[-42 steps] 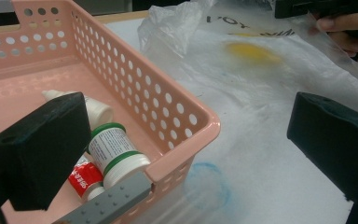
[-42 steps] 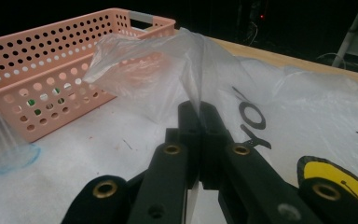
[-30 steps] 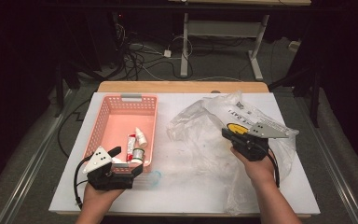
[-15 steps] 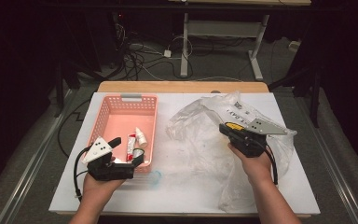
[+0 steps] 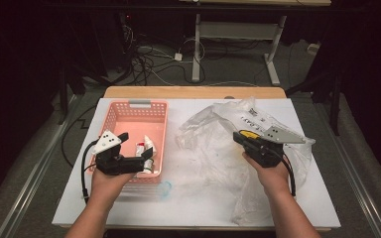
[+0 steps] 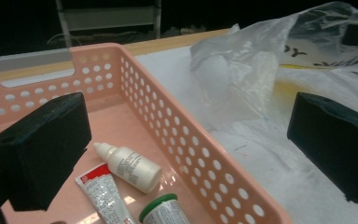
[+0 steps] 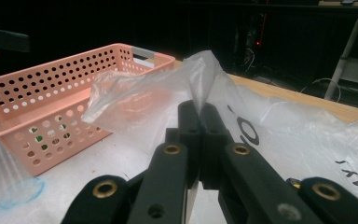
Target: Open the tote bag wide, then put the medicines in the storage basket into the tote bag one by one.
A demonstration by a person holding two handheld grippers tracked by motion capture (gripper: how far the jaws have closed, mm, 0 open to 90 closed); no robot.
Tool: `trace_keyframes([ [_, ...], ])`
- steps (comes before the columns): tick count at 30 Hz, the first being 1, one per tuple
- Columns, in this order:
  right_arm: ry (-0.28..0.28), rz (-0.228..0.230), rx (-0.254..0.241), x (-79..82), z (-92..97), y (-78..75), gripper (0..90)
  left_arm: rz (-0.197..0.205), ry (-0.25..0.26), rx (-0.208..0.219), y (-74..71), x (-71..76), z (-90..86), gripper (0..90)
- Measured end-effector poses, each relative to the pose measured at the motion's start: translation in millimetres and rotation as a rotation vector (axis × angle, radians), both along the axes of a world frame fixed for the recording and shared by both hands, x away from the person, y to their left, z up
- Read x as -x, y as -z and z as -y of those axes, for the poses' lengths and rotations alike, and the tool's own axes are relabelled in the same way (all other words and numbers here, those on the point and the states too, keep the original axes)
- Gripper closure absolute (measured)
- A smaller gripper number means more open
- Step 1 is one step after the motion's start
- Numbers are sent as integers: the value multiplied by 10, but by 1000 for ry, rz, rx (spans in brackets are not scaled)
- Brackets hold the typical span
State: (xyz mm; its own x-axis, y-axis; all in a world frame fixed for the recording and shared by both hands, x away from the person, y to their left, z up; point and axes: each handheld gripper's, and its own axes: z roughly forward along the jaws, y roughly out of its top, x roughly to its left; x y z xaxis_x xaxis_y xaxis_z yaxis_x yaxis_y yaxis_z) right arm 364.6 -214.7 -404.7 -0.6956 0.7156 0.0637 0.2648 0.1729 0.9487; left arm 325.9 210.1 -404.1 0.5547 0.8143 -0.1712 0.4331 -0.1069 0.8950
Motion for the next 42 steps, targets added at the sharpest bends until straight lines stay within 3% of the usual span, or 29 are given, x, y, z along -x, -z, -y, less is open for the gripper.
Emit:
trace_keyframes([
  [8, -3, 2, 7, -6, 14, 10, 900, -42, -33, -47, 6, -240, -41, 0],
  [20, -4, 7, 26, 30, 16, 19, 900, -152, -41, -116, 66, -550, -84, 0],
  [21, -3, 6, 28, 38, 17, 19, 900, -180, -47, -136, 94, -600, -85, 0],
  [24, -4, 2, 18, 37, 36, 17, 900, -204, -68, -139, 109, -639, -102, 14],
  [26, -5, 3, 14, 33, 45, 16, 900, -257, -75, -160, 130, -714, -128, 17],
  [27, -5, 3, 14, 33, 45, 16, 900, -257, -75, -160, 130, -714, -128, 18],
  [29, -4, 6, 17, 26, 46, 15, 900, -307, -70, -200, 171, -775, -135, 30],
  [30, -5, 7, 13, 21, 49, 17, 900, -307, -70, -200, 171, -775, -135, 37],
  [32, -5, 6, 12, 22, 52, 16, 900, -361, -71, -218, 215, -824, -129, 47],
  [33, -5, 6, 11, 23, 52, 16, 900, -361, -71, -218, 215, -824, -129, 57],
  [36, -6, 4, 13, 23, 55, 16, 900, -419, -60, -252, 255, -887, -103, 130],
  [41, -7, 6, 10, 27, 58, 4, 900, -529, -24, -306, 322, -976, -61, 157],
  [42, -8, 7, 9, 27, 62, 0, 900, -529, -24, -306, 322, -976, -61, 169],
])
